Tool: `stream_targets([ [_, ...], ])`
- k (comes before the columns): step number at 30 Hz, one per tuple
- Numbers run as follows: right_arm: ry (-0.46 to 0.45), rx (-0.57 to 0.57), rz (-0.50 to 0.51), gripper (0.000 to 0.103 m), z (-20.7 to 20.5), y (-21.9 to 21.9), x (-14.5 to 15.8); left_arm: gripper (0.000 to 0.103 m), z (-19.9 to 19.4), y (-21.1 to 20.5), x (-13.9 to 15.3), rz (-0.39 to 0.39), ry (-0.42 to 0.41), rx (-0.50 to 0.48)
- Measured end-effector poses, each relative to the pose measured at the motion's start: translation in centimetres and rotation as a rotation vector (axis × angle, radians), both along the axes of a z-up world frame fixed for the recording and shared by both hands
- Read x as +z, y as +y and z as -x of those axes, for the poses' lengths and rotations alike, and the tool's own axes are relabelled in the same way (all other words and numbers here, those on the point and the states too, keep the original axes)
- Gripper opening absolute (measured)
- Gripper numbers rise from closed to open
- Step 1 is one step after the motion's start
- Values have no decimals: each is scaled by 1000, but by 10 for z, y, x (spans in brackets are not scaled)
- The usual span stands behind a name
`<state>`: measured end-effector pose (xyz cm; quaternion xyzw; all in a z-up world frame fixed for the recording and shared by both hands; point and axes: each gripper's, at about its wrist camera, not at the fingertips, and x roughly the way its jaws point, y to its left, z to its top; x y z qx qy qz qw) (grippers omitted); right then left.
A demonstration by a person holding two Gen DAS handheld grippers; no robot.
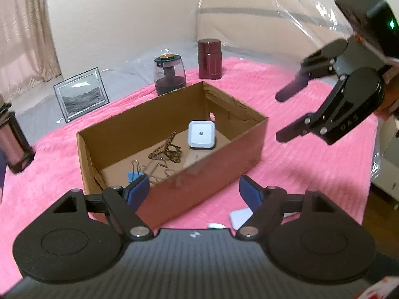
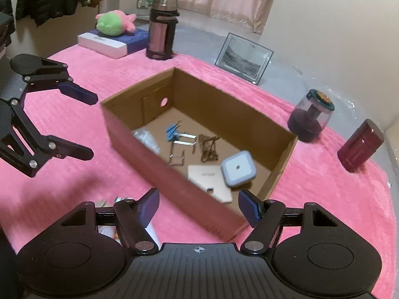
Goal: Organize rigid objects
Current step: 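Withdraw both tools from the box back toward the remaining items, then lower the right tool onto the white remote control and grasp it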
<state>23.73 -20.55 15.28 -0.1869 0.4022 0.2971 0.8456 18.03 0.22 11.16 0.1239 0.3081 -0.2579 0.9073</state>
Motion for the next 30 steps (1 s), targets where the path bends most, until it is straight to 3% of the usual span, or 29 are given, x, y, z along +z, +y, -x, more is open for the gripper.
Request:
stream_targets([
  [9, 42, -32, -66, 67, 47, -17, -20, 76, 62, 11, -14, 63, -46, 124],
  [16, 78, -48, -106, 67, 74, -29, -54, 77, 90, 23, -31, 122, -58, 218],
  [30, 121, -115, -153, 67, 100, -50, -107, 78, 108, 7, -88, -5, -7, 235],
])
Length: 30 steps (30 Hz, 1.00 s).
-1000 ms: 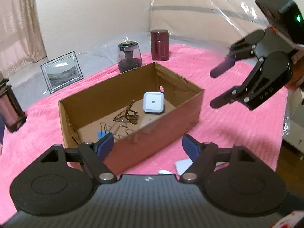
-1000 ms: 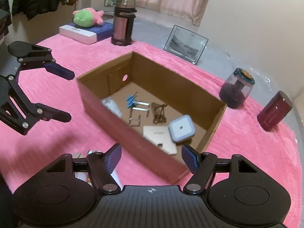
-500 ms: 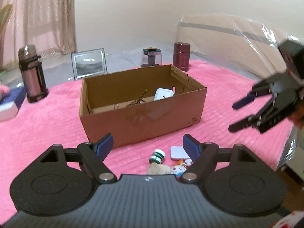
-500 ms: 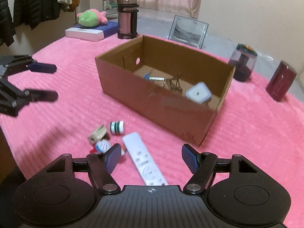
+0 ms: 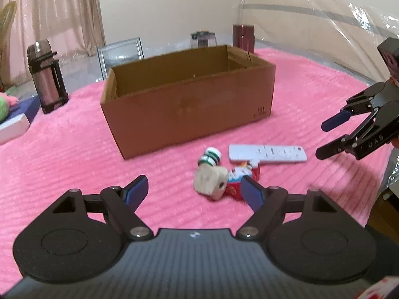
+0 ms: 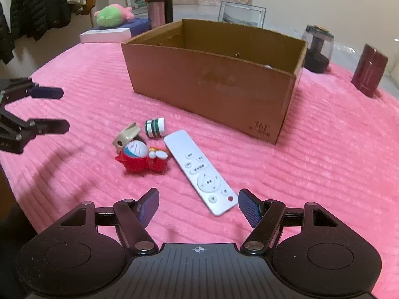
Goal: Organize rigid objects
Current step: 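Lower the right tool onto the white remote control and grasp it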
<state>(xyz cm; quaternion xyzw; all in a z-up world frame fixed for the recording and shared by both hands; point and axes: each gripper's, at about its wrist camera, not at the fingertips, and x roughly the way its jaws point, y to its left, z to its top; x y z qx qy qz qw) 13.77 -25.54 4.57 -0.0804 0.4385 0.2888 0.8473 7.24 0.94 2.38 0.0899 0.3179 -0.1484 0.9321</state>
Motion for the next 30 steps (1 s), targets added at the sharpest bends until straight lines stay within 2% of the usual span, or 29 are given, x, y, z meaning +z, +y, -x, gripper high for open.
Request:
stream_targets([
  [11, -4, -9, -11, 67, -4, -7, -12, 78, -11, -10, -25, -18, 59, -6],
  [19, -2, 43, 10, 67, -19, 1, -28, 78, -25, -20, -37, -29, 82, -25],
  [30, 6, 113, 20, 67, -48, 13, -46, 78, -52, -13, -51, -38, 107, -35],
])
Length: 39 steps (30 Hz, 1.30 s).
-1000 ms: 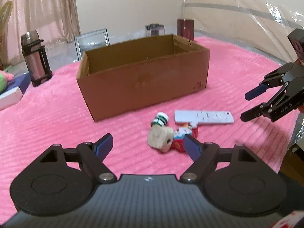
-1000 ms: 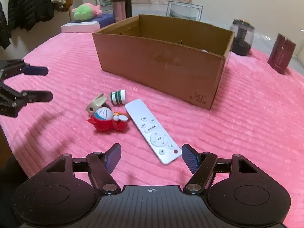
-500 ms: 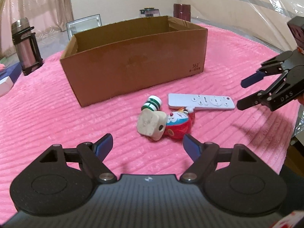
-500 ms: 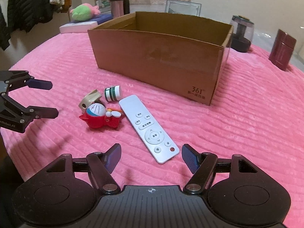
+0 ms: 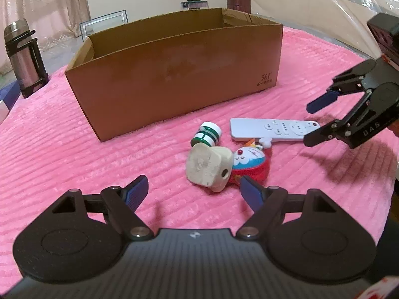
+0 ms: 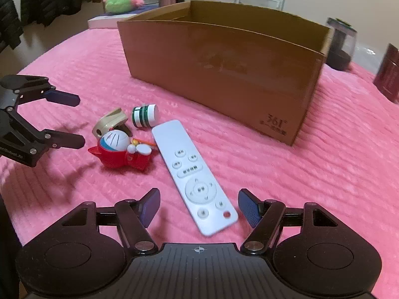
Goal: Organize rigid objects
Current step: 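Lower the right tool onto the white remote control and grasp it, then grasp the beige plug with the left tool while the right tool holds the remote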
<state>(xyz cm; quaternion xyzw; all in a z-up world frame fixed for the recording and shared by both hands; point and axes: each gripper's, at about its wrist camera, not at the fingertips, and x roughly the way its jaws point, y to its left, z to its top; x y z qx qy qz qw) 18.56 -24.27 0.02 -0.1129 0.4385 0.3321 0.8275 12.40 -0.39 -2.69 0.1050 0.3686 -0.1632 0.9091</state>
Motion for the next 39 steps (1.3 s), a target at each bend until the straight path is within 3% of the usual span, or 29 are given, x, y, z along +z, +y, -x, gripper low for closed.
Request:
stream_targets([
  [3, -2, 29, 2, 66, -9, 7, -5, 78, -5, 3, -5, 4, 14, -1],
  [11, -4, 141, 50, 49, -26, 28, -19, 78, -15, 11, -13, 40, 43, -43],
  [16, 2, 154, 50, 42, -30, 36, -23, 77, -22, 16, -17, 55, 54, -75],
  [19, 12, 120, 49, 36, -30, 37, -22, 77, -26, 17, -18, 56, 58, -107],
  [31, 43, -104, -30, 36, 2, 14, -17, 76, -56, 26, -21, 100, 107, -286],
  [39, 50, -209, -68, 36, 17, 3, -12, 63, -80, 18, -19, 106, 149, -427],
])
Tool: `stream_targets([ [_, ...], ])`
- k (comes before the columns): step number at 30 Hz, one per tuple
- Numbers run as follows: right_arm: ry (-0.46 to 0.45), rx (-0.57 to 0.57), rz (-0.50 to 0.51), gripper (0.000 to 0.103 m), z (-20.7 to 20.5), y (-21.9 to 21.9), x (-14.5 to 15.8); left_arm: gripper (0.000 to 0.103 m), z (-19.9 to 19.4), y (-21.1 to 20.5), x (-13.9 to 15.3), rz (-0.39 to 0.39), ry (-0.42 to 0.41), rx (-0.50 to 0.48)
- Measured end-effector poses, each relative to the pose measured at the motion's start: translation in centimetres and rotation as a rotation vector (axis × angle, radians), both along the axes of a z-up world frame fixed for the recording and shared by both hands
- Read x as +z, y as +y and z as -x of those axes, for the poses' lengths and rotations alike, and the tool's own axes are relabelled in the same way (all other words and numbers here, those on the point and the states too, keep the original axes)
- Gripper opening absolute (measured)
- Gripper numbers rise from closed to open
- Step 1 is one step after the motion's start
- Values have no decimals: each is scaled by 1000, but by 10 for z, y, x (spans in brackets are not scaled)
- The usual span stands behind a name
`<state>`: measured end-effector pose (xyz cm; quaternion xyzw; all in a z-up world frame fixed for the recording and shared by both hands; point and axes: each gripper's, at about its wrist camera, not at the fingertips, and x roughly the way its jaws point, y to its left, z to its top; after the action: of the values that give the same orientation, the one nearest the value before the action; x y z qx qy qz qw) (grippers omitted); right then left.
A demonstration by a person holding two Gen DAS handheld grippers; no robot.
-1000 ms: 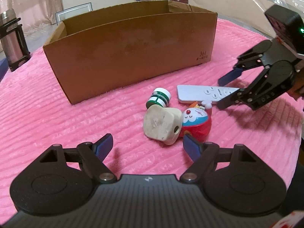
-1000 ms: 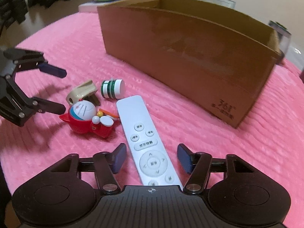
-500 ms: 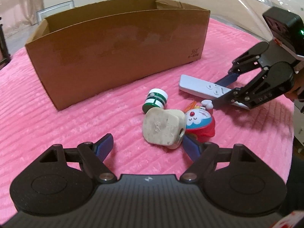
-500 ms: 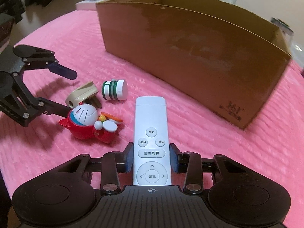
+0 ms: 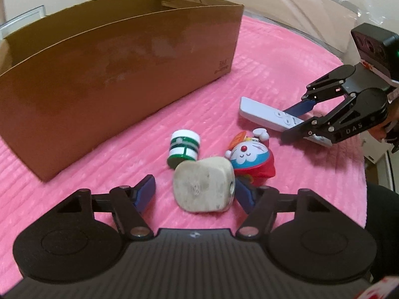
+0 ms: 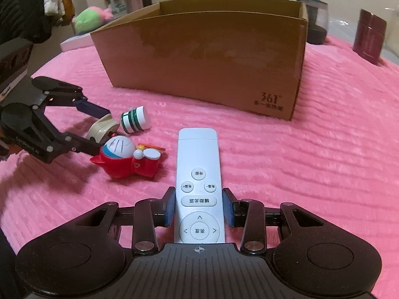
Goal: Organize rigid objects
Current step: 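Grasp the beige plug with the left tool while the right tool holds the remote, then lift and carry the plug and remote toward the cardboard box with both tools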
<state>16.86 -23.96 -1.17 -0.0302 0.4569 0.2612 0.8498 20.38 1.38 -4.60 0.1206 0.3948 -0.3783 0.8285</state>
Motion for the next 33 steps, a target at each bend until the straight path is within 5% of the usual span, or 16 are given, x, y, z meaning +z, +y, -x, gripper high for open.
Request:
stream_targets([
  [12, 11, -39, -9, 36, 14, -2, 3, 48, 2, -2, -6, 40, 64, 29],
  [33, 0, -111, -22, 36, 36, -5, 14, 48, 74, 29, 19, 104, 11, 492],
])
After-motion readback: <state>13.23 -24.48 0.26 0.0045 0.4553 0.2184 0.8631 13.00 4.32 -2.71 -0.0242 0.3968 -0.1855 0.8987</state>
